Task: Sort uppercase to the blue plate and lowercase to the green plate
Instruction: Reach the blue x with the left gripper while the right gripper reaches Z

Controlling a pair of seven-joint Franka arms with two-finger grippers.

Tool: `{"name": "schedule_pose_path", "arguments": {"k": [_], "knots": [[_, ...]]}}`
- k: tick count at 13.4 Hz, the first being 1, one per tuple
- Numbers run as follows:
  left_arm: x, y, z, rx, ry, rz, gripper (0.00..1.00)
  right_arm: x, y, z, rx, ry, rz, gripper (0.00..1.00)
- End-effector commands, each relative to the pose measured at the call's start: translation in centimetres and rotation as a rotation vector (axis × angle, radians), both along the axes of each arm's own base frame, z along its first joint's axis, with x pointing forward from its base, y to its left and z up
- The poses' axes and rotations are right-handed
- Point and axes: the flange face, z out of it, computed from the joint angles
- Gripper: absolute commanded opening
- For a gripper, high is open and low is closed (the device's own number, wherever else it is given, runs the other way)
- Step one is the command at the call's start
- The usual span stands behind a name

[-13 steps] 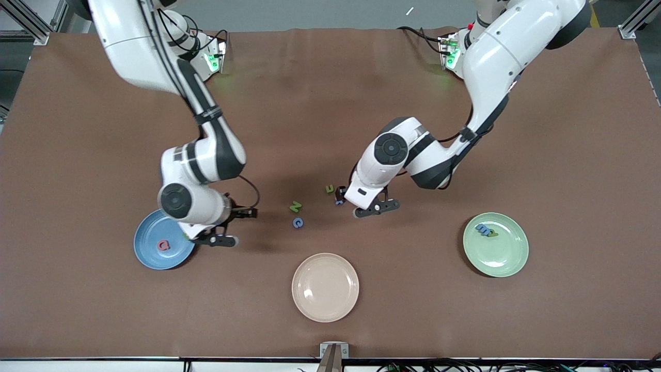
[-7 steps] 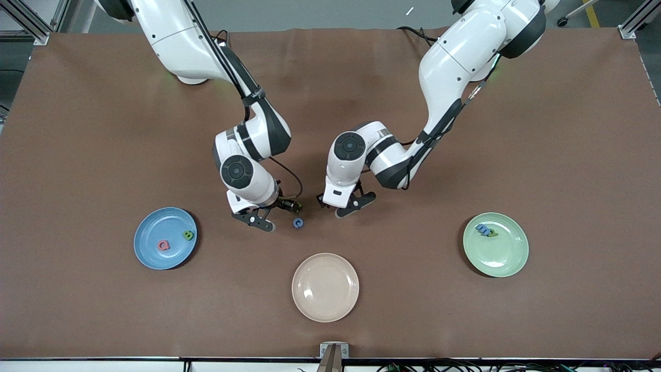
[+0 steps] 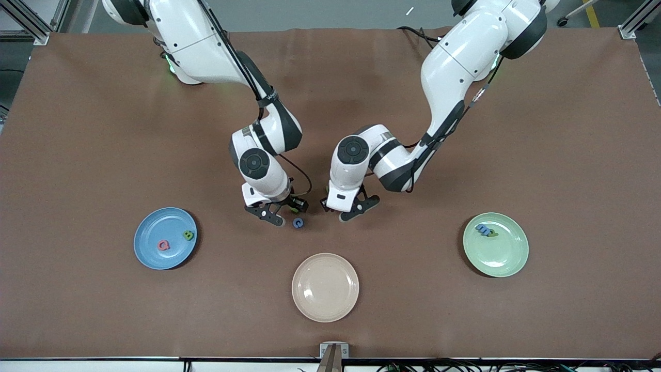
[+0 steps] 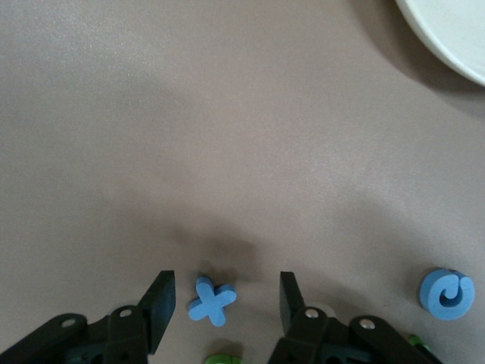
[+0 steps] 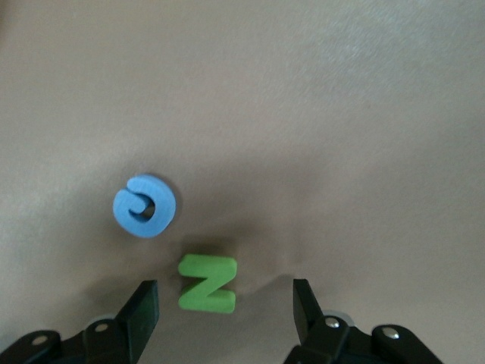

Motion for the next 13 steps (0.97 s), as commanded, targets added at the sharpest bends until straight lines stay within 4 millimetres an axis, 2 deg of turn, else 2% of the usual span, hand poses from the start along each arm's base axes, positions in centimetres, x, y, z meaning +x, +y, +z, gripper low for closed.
{"name": "schedule_pose_path", "arguments": {"k": [1, 3, 7, 10, 12, 13], "knots": [[0.1, -0.4, 0.2, 0.001, -0.003, -0.017, 0.63, -0.6, 0.4, -0.1, 0.002, -0.007, -0.011, 0.74], [0.1, -0.2, -0.2, 0.006, 0.000, -0.026, 0.62, -1.2, 1.1, -0.7, -0.010, -0.008, 0.013, 0.61], [-0.1, -0.1, -1.3, 0.011, 0.017, -0.034, 0.58, -1.5, 1.6, -1.0, -0.007, -0.019, 0.022, 0.52], [-0.3, -0.1, -1.7, 0.013, 0.021, -0.038, 0.56, -1.5, 1.6, -1.1, -0.009, -0.020, 0.023, 0.41], [-0.1, 0.1, -1.6, 0.014, 0.020, -0.034, 0.47, -1.4, 1.4, -1.0, -0.009, -0.021, 0.022, 0.31], [-0.1, 0.1, -1.6, 0.015, 0.018, -0.039, 0.34, -1.4, 1.4, -1.0, -0.009, -0.021, 0.022, 0.26]]}}
